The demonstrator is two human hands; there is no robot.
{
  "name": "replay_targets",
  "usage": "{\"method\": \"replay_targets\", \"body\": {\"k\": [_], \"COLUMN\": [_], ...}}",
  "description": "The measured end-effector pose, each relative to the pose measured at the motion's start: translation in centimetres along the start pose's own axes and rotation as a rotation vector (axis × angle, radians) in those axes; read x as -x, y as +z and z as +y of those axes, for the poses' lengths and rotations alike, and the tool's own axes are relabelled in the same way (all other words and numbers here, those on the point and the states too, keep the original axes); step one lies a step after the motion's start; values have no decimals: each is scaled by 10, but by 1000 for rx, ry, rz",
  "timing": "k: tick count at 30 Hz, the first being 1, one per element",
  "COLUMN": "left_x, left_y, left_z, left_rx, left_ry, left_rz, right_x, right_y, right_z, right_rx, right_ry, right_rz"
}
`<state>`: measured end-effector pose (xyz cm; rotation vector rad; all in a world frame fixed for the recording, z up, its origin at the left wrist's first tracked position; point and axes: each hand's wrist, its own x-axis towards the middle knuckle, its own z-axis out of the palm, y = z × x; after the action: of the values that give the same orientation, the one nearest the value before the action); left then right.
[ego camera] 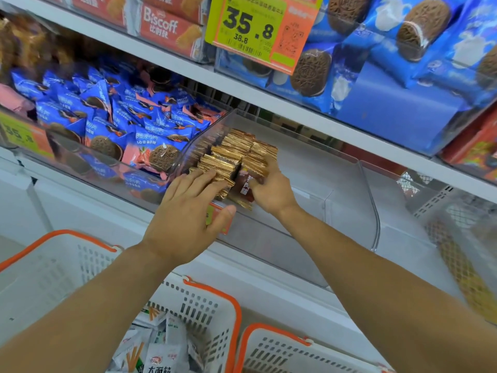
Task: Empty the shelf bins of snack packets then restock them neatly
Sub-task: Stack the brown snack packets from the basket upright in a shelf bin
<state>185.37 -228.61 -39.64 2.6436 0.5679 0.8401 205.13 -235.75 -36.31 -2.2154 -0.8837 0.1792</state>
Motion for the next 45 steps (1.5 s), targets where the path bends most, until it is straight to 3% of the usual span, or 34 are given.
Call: {"method": "replay_targets", "body": {"k": [3, 8, 11, 18, 22, 30, 32, 35, 38, 41, 45], "left_x": [0, 0, 0, 0, 0, 0, -1, -1, -2, -1, -2], "left_y": [0, -1, -1, -3, -4, -11, -13, -18, -22, -24, -30], "left_z": [0, 0, 0, -1, 0, 2, 2, 3, 3, 4, 6], "left_rx": [-4, 4, 12, 11, 19, 15, 4, -3, -9, -66, -73], "left_ry": [-6, -7, -9, -10, -21, -28, -24, -10, -17, 3, -17], "left_rz": [-8, -18, -10, -39, -55, -84, -101, -110, -66, -45, 2], "right_x": [0, 3, 2, 1, 3, 5, 7, 18, 40, 49, 43], "right_y": [7, 8, 8, -5, -8, -14, -20, -32, -37, -19, 1], "right_z": [-1, -1, 2, 6, 5, 6, 6, -5, -29, -46, -65], "right_rx": [77, 173, 131, 44, 66, -58, -55, -29, -67, -89, -194], "right_ry": [-16, 1, 10, -43, -127, -12, 25, -87, -162, -3, 107], "right_rz": [-57, -3, -2, 177, 162, 90, 111, 196, -19, -345, -431]}}
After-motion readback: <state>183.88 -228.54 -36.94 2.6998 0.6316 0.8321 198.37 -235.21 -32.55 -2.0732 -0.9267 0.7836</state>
